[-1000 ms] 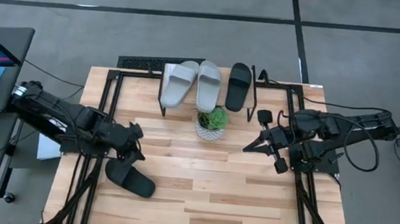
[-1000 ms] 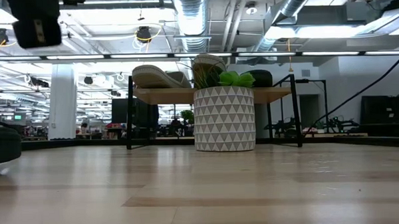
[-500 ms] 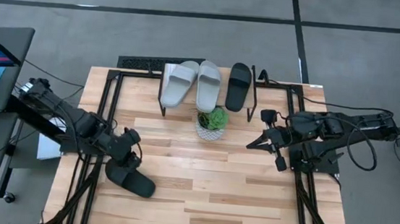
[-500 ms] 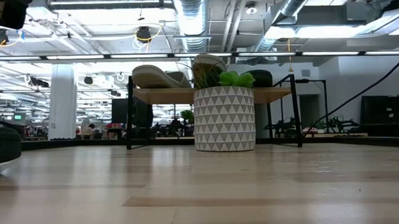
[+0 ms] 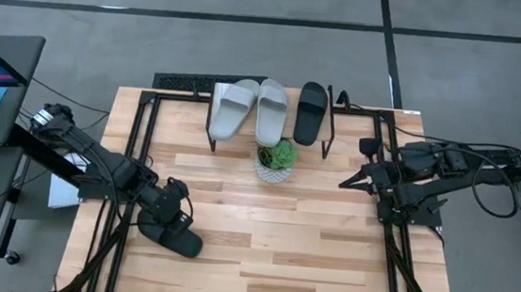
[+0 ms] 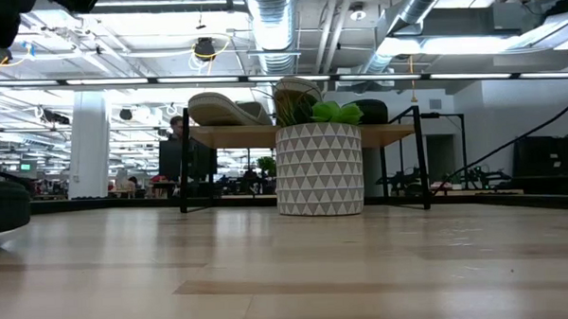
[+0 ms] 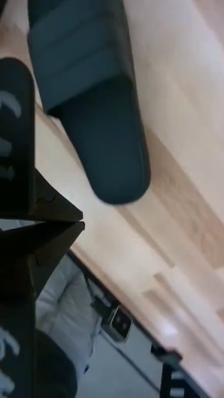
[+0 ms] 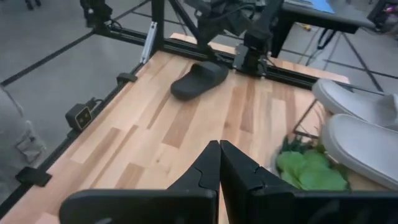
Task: Pick and place slides into the shelf
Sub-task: Put the black slide on the shelf
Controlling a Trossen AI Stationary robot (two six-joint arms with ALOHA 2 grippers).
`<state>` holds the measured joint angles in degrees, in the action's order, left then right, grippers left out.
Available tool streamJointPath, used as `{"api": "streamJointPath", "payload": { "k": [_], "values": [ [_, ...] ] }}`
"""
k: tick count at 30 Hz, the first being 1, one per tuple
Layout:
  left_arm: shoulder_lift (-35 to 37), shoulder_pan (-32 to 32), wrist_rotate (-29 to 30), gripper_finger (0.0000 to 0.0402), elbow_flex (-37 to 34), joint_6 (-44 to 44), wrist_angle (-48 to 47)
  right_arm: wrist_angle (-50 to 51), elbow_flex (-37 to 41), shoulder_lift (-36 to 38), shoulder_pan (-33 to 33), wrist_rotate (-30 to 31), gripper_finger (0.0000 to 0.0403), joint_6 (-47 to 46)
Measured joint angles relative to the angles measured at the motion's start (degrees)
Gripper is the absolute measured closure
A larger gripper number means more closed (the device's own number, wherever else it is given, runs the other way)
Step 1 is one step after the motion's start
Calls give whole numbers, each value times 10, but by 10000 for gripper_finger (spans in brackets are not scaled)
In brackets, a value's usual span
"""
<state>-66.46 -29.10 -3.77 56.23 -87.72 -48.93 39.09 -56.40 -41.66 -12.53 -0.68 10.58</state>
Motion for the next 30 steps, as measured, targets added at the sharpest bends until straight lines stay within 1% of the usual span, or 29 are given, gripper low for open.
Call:
{"api": "streamJointPath", "payload": {
  "k": [6,8,10,14,17,21,23,30],
  "values": [
    [0,0,12,401,0,-15,-40,9,0,13,0,37,403,-3],
    [0,0,9,401,0,-20,-43,9,0,13,0,39,403,-14],
    [0,0,-6,401,0,-30,-39,10,0,12,0,39,403,-28],
    [0,-4,-66,401,0,-57,-38,14,0,12,-1,39,403,-56],
    [0,-15,-84,401,0,-72,-44,14,0,12,-2,40,403,-81],
    [0,-31,-85,398,0,-75,-58,20,0,11,-2,44,403,-79],
    [0,-38,-82,393,0,-75,-67,23,0,11,-2,57,403,-75],
    [0,-63,-40,362,0,-75,-83,30,0,13,-2,81,403,-77]
  ]
}}
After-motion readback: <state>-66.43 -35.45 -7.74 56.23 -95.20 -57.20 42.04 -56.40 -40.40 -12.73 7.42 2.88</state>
